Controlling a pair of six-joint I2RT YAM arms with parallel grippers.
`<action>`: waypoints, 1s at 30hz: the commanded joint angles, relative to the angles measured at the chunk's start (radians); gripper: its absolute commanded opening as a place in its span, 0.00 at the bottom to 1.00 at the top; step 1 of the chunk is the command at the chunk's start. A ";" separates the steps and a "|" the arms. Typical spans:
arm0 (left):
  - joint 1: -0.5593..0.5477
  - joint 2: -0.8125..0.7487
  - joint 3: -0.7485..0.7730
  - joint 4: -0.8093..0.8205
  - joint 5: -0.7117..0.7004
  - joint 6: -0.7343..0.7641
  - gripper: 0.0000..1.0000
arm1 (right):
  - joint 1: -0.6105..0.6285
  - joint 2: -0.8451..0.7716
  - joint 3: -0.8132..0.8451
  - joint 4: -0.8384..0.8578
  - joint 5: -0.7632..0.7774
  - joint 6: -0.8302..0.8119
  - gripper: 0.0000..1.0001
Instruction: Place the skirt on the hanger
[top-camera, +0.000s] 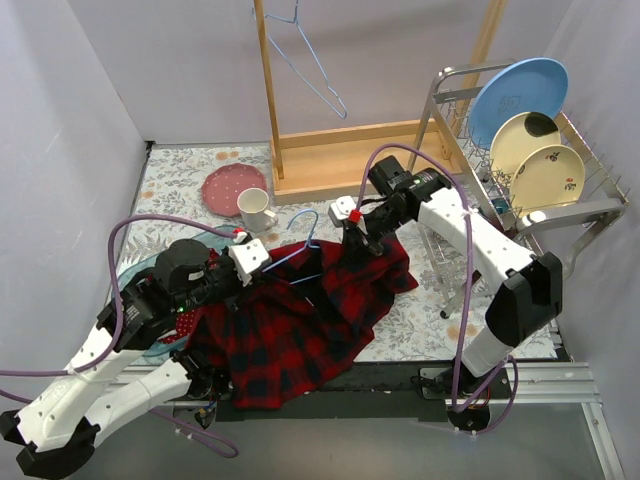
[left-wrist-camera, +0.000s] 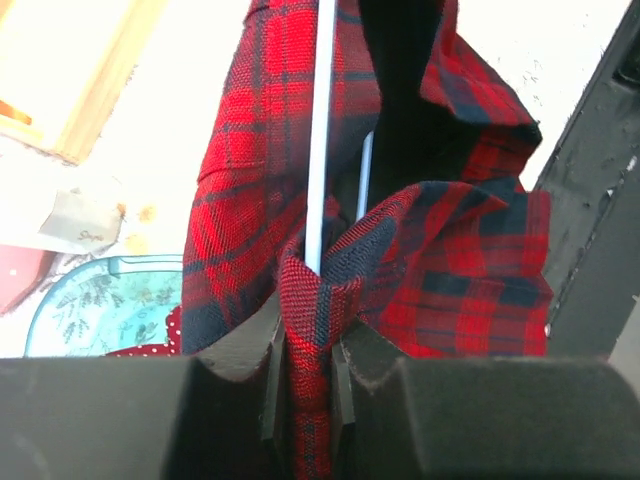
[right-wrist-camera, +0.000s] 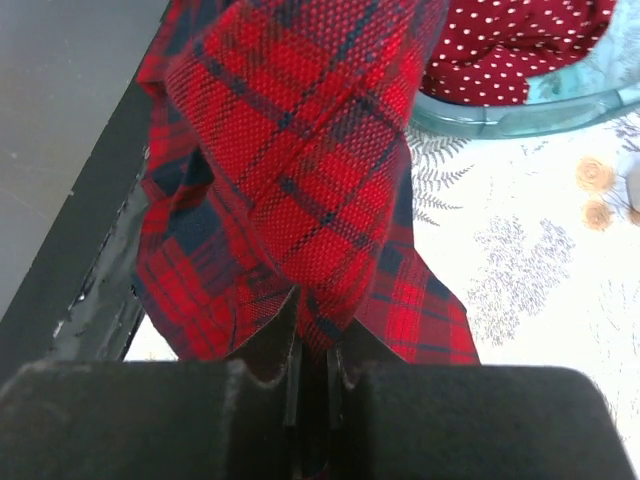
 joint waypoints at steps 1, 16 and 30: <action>0.004 -0.056 0.025 0.157 -0.044 -0.043 0.17 | -0.041 -0.132 -0.113 0.135 0.016 0.175 0.01; 0.004 -0.054 0.011 0.238 -0.099 -0.242 0.88 | -0.155 -0.412 -0.348 0.482 0.161 0.530 0.01; -0.006 0.225 0.050 0.290 -0.251 -0.307 0.69 | -0.196 -0.406 -0.394 0.541 0.128 0.622 0.01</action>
